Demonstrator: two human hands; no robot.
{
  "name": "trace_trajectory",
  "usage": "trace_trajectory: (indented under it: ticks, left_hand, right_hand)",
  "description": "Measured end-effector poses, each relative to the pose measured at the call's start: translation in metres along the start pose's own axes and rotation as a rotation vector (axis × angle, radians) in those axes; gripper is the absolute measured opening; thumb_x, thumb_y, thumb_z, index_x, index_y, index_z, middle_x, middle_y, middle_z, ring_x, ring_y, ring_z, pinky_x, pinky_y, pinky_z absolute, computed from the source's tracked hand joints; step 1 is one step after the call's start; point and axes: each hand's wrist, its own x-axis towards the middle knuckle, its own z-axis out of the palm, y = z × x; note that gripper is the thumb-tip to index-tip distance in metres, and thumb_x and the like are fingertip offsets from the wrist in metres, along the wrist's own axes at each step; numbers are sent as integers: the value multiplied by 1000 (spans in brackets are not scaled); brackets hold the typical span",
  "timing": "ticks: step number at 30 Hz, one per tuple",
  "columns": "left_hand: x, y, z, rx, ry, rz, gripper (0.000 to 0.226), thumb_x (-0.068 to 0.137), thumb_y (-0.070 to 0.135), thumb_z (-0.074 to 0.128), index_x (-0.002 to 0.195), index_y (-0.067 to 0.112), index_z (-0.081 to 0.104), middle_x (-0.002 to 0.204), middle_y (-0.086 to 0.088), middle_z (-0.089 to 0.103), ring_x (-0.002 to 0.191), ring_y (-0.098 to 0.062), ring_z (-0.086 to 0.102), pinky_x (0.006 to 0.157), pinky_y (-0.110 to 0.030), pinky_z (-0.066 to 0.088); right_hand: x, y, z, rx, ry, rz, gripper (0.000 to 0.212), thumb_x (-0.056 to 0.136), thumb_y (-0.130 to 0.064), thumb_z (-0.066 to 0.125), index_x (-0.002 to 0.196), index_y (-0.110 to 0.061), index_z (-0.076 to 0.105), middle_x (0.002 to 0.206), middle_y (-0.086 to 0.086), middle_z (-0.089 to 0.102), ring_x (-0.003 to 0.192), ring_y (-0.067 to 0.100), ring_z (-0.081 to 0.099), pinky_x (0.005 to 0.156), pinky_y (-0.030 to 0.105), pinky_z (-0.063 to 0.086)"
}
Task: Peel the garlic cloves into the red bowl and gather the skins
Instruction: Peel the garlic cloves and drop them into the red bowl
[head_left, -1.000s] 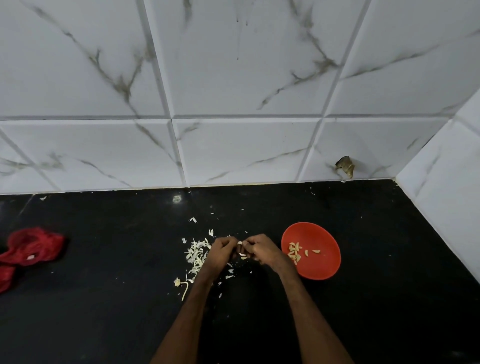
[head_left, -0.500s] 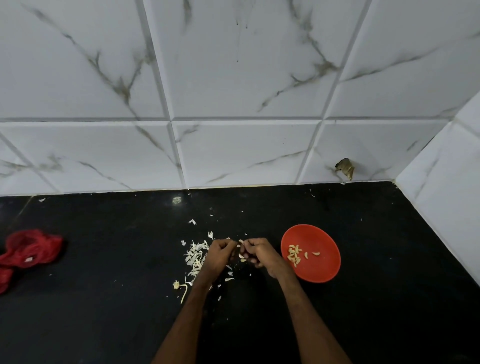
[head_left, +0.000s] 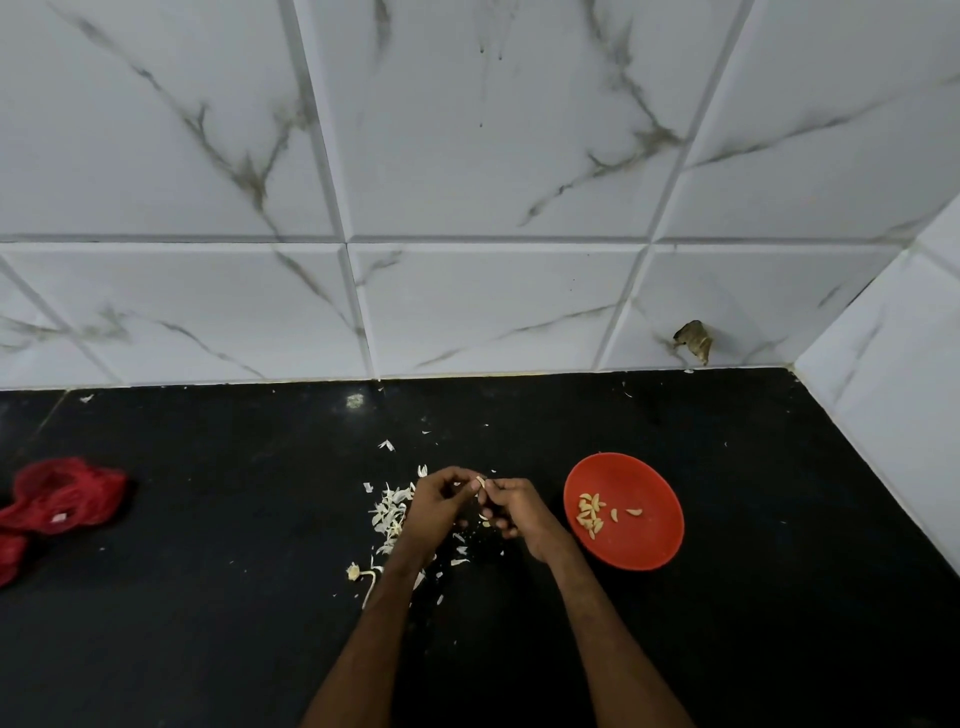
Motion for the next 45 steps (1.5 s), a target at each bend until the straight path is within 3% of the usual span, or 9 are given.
trace_trajectory:
  ticks: [5, 9, 14, 18, 24, 32, 36, 40, 45]
  left_hand:
    - [1, 8, 7, -86, 36, -38, 11, 97, 12, 61, 99, 2, 65, 75, -6, 67, 66, -17, 63, 48, -27, 48]
    - [4, 8, 7, -97, 80, -53, 10, 97, 10, 61, 98, -1, 62, 75, -12, 65, 61, -17, 63, 43, -28, 49]
    - [4, 3, 7, -21, 59, -70, 7, 97, 9, 61, 95, 1, 60, 67, -6, 64, 52, -15, 59, 39, -25, 45]
    - [6, 1, 8, 2, 26, -55, 11, 96, 10, 63, 97, -1, 60, 68, -12, 61, 47, -14, 51, 39, -23, 39]
    - [6, -2, 8, 41, 39, -43, 15, 97, 14, 63, 100, -1, 61, 80, -25, 67, 50, -18, 53, 40, -24, 40]
    - [8, 4, 11, 105, 59, 18, 12, 94, 13, 66, 96, 1, 64, 73, -1, 66, 54, -5, 56, 46, -19, 43]
    - [9, 13, 11, 145, 64, 92, 10, 93, 9, 67, 95, 0, 65, 80, -5, 70, 69, -3, 65, 61, -16, 50]
    - [13, 10, 8, 183, 43, 127, 7, 93, 8, 67, 92, 2, 64, 79, -8, 71, 73, -12, 67, 70, -30, 56]
    - [12, 8, 8, 235, -3, 149, 5, 92, 8, 68, 89, 8, 64, 78, -2, 71, 74, -10, 67, 70, -24, 54]
  right_hand:
    - [4, -2, 1, -61, 120, -62, 31, 103, -32, 52, 84, -12, 67, 67, 1, 58, 49, 7, 47, 44, 21, 33]
    - [9, -4, -6, -134, 350, -184, 8, 97, -19, 61, 95, -15, 69, 86, 3, 70, 66, 12, 65, 50, 23, 51]
    - [10, -9, -3, -164, 314, -300, 9, 95, -9, 63, 94, -11, 72, 87, 3, 72, 76, 17, 72, 64, 36, 63]
    - [14, -7, -2, -245, 314, -325, 10, 93, -6, 65, 90, -13, 72, 83, -1, 73, 73, 16, 73, 68, 38, 63]
    - [13, -7, -3, -322, 321, -319, 12, 91, -5, 65, 88, -14, 73, 81, -2, 73, 71, 10, 72, 72, 35, 63]
    - [10, -5, -5, -382, 347, -329, 10, 91, -7, 65, 89, -14, 72, 80, -3, 73, 68, 8, 71, 65, 30, 62]
    - [10, -4, -8, -285, 339, -366, 13, 91, -3, 65, 90, -11, 75, 82, -2, 73, 72, 14, 74, 64, 39, 63]
    - [10, -5, -10, -315, 325, -382, 16, 90, -5, 65, 84, -16, 76, 77, -3, 73, 69, 15, 73, 63, 41, 63]
    - [6, -8, -12, -411, 286, -369, 11, 90, -15, 69, 80, -13, 74, 71, -4, 70, 66, 10, 69, 60, 28, 58]
